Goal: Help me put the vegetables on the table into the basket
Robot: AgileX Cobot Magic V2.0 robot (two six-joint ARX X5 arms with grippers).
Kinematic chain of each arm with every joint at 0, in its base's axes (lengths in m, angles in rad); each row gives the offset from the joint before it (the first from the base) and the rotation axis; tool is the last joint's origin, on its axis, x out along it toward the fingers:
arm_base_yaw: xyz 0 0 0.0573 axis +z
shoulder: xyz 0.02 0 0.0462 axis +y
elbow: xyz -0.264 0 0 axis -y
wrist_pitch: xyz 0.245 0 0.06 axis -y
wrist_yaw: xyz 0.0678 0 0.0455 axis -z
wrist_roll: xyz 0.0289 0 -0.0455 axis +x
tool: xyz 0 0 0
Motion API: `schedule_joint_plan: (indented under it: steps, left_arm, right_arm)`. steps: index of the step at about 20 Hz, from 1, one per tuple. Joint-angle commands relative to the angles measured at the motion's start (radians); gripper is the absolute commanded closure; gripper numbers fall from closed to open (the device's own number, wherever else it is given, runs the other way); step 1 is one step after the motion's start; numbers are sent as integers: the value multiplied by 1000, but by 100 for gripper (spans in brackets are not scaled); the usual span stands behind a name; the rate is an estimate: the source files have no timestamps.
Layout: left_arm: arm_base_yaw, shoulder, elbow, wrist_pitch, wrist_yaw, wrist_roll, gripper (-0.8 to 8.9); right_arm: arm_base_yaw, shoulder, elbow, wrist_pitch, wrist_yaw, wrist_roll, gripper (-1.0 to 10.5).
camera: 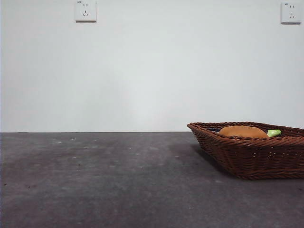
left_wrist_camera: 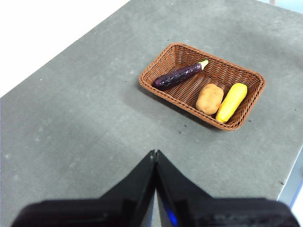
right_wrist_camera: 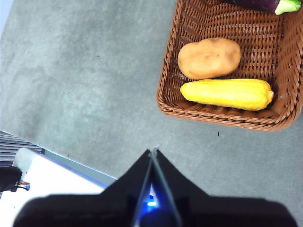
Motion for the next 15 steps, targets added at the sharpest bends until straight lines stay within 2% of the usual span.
schedule_joint_plan:
  steps: [1,8,15]
  left_arm:
    - [3,0,-3,6,3,-7,818]
    - [3,0,-3,6,3,-7,818]
    - [3,-10,-3,26,3,-30,817]
  right_arm:
    - [1,7,-3,19,2,-10,945]
    - [1,37,-3,139,21,-10,945]
    - [1,64,-3,301,153,-10,945]
